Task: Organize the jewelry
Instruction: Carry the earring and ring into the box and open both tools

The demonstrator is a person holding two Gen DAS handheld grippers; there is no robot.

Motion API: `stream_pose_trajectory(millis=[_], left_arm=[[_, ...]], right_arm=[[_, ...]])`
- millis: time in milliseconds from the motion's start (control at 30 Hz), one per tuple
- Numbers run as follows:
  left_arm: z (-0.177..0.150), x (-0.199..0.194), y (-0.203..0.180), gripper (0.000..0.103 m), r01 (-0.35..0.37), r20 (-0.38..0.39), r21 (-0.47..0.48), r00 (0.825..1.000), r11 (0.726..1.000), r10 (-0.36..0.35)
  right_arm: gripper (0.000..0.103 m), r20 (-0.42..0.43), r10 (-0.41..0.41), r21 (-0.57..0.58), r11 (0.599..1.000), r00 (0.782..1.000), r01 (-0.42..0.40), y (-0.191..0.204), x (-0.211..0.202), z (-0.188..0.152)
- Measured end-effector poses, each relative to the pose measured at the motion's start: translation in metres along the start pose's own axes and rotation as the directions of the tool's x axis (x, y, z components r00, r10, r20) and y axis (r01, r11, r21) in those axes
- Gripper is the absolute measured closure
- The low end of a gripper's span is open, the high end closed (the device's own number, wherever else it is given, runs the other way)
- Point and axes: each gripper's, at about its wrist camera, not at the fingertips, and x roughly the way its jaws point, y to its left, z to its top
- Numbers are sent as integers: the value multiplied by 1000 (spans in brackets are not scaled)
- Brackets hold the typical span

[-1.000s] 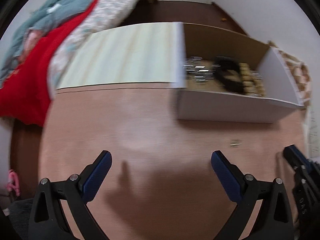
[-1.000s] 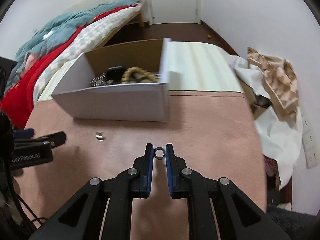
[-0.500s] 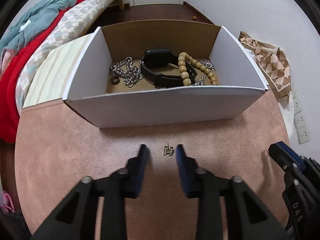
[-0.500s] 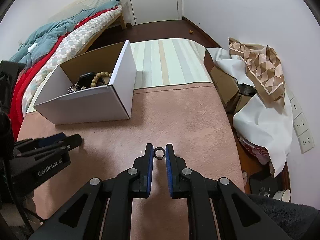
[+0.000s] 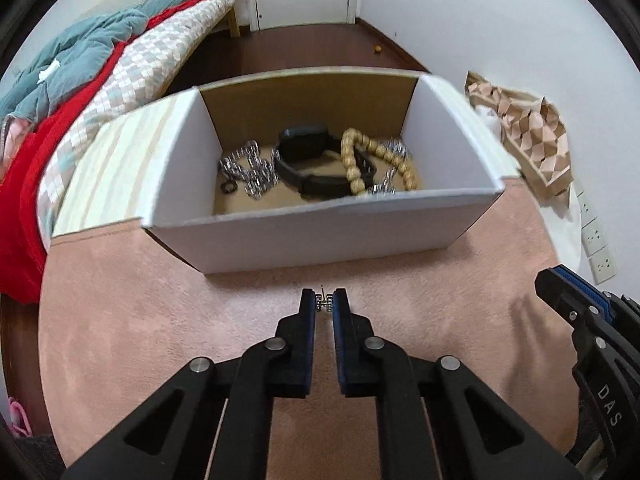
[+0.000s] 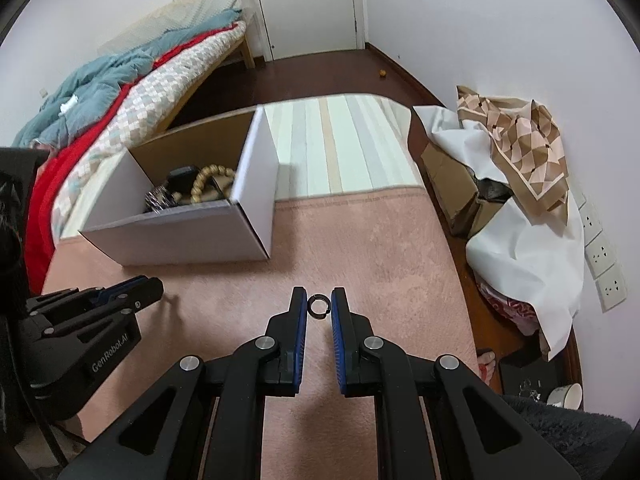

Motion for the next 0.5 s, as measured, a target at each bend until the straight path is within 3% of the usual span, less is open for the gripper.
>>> stream_pose_trajectory(millis=[300,500], left_arm=[[38,-57,24,97,39,116,-46,993,998,-33],[81,-47,62,97,77,75,-102,995,992,-70]], right_arm=[[90,75,117,16,993,990,-119,17,-31,40],[90,43,262,48,963,964,-264,36,-11,85]])
